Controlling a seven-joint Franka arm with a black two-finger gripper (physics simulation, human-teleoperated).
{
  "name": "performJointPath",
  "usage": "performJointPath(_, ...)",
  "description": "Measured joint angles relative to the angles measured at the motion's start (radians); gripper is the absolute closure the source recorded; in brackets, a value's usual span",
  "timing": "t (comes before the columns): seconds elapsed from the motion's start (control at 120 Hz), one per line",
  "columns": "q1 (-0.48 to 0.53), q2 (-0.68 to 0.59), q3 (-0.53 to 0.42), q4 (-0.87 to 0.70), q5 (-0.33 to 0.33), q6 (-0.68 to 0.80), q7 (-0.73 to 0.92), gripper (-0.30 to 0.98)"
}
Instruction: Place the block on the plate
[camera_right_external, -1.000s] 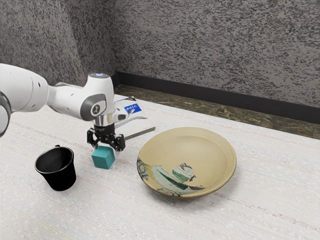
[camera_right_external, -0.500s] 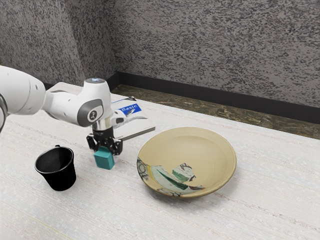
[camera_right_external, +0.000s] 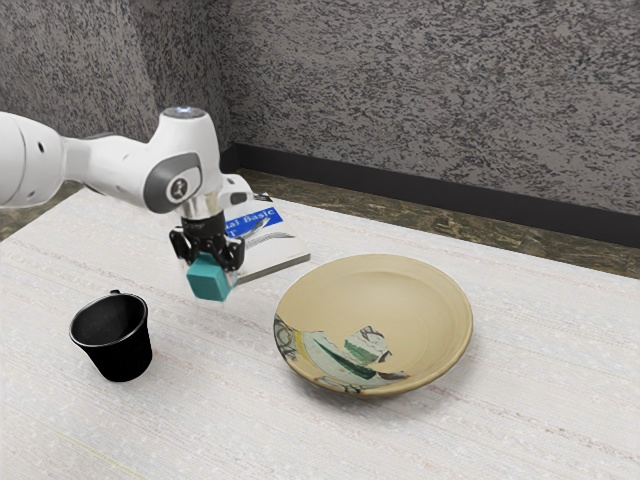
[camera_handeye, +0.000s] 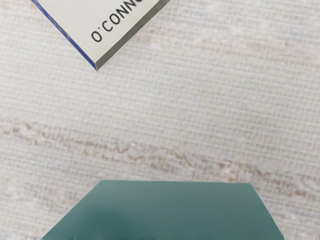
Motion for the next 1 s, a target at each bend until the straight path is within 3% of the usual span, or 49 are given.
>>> performJointPath(0.275,-0.006,-0.083,-0.016,0.009,0.000,-0.072,-0.006,0.30)
performJointPath(0.65,-0.014,-0.115,-0.185,0.014,0.005,-0.136,-0.044,0.29)
performJointPath(1.0,-0.046,-0.030,-0.222,0.097,0.018,-0.153,-0.085,0.28)
